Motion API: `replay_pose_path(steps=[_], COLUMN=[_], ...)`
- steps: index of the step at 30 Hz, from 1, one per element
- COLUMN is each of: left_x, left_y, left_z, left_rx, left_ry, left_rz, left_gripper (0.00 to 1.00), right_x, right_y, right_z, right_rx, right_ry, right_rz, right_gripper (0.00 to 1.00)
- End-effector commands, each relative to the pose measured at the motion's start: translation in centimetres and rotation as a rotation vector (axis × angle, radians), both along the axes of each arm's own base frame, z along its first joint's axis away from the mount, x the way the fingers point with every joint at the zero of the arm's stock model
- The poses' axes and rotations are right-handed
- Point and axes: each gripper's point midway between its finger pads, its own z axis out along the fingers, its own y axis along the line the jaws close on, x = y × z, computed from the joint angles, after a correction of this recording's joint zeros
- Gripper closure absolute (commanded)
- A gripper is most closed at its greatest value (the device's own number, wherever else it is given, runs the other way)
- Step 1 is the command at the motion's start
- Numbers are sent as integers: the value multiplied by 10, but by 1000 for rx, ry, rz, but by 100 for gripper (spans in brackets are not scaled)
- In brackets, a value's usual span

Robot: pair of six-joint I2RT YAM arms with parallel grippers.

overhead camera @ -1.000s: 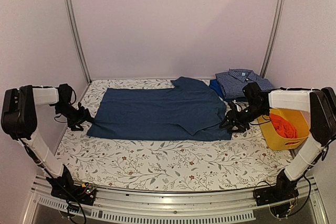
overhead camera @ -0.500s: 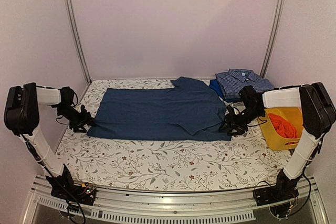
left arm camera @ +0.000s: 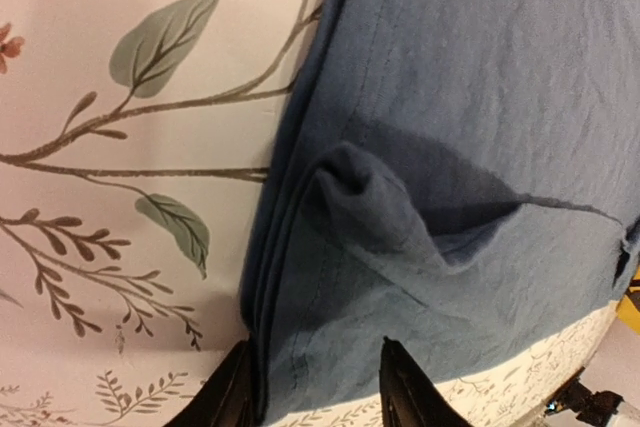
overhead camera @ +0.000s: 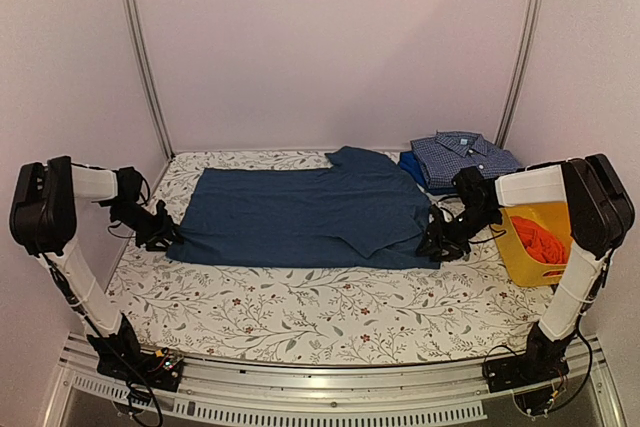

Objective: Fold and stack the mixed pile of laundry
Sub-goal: Move the 1/3-folded T-shirt to the center of the board.

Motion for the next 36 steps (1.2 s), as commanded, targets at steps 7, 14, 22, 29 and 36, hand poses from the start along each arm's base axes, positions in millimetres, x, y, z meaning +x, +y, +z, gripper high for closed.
replay_pose_path(steps=[7,14,22,29,36], left_x=[-1,-2,-1,0,0], left_y=[9,9,9,8,8], left_z=[-1,-1,-1,-1,-1], left_rx=[36,35,34,30,29], left_ry=[23,24,22,22,19], left_rz=[17,18,18,14,13], left_gripper=[83,84,83,82,80], right_x=[2,7,20,13,-3], right_y=[3,-4,-11,-11,-6], right_z=[3,11,16,4,-14], right_rx=[11,-42,-91,-95,-79], right_ry=[-1,-41,-86,-37,32], right_rz=[21,11,5,21,55], right_gripper=[67,54,49,49,51])
